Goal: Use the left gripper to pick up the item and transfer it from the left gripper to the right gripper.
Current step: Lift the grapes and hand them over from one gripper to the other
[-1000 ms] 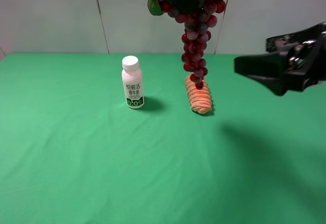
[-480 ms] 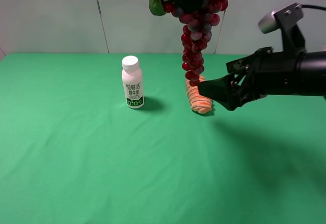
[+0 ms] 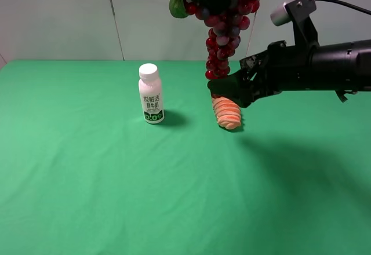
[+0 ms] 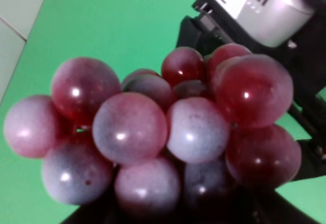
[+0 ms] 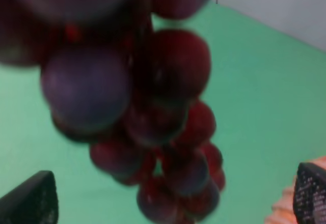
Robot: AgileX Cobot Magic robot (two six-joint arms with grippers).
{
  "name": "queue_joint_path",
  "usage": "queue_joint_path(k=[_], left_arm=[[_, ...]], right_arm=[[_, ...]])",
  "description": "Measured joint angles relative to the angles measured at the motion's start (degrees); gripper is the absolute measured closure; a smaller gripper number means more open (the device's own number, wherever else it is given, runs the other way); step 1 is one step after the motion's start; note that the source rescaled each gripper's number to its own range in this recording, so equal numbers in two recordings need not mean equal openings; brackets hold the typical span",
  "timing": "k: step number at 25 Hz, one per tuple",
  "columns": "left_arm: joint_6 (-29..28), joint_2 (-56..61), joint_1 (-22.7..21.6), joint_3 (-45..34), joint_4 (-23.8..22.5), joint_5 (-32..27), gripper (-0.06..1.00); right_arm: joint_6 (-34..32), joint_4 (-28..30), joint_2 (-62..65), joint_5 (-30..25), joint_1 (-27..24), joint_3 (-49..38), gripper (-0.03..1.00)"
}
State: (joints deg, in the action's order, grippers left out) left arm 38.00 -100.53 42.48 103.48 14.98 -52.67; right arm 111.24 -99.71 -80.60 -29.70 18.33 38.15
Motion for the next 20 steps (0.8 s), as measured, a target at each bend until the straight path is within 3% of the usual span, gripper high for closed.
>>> queue_joint_path(k=[15,17,20], left_arm=[[0.0,0.0,0.0,0.0,0.0,0.0,0.92],[-0.1,0.0,0.0,0.0,0.0,0.0,0.92],[-0.1,0.0,0.0,0.0,0.0,0.0,0.92]], right_arm=[[0.2,-0.2,-1.1,-3.6,0.3,4.4,-0.02],[0.2,-0.2,-1.1,-3.8,0.3,4.4,0.1],[0.2,-0.2,-1.1,-4.2,0.3,4.4,0.41]])
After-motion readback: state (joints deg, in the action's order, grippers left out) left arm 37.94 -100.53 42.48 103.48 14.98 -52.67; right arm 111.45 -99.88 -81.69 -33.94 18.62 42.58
